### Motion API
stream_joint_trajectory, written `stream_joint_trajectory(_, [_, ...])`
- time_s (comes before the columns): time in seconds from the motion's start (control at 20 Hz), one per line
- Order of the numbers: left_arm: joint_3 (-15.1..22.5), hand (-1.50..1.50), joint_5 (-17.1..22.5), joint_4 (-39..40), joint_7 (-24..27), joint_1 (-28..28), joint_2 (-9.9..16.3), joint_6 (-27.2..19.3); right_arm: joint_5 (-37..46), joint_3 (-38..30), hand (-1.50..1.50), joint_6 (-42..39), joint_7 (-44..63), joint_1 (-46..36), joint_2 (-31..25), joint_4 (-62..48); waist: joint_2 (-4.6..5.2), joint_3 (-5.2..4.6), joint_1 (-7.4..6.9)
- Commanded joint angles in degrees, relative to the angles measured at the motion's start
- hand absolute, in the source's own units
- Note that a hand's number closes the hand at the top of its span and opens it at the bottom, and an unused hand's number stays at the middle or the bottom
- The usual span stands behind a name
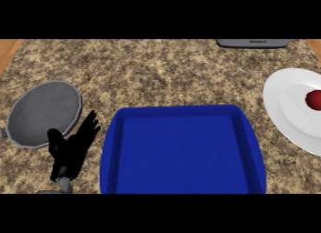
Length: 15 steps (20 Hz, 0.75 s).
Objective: Pick the tomato from the tray and place it in the plate
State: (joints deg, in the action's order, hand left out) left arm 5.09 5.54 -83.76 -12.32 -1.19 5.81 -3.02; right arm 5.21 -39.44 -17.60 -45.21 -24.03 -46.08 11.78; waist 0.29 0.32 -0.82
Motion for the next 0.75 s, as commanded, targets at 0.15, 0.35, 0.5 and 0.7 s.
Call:
stream_joint_trajectory(0.15, [0.0, 0.00, -0.8, 1.3, -1.2, 1.2, -1.4, -1.1, 1.8, 3.2, -1.50, -3.3, -5.9, 8.1, -1.8, 0.9, -0.05, -0.16, 0.41])
stream_joint_trajectory(0.35, [-2.1, 0.00, 1.1, 2.7, 0.2, 1.2, -0.2, 1.3, 1.9, 4.8, -1.50, -4.2, -8.8, 12.3, -1.7, 2.9, -0.17, -0.23, 0.71])
stream_joint_trajectory(0.5, [-1.8, 0.00, 0.2, 1.9, 0.1, 0.4, -0.8, 0.7, 1.6, 5.5, -1.50, -3.5, -9.6, 13.3, -1.3, 2.2, -0.15, -0.20, 0.51])
stream_joint_trajectory(0.7, [-1.2, 0.00, -0.5, 1.7, 0.5, -1.1, -1.2, 1.0, -0.8, 5.4, -1.50, -2.8, -8.1, 15.2, -1.0, 5.3, -0.29, -0.29, 0.80])
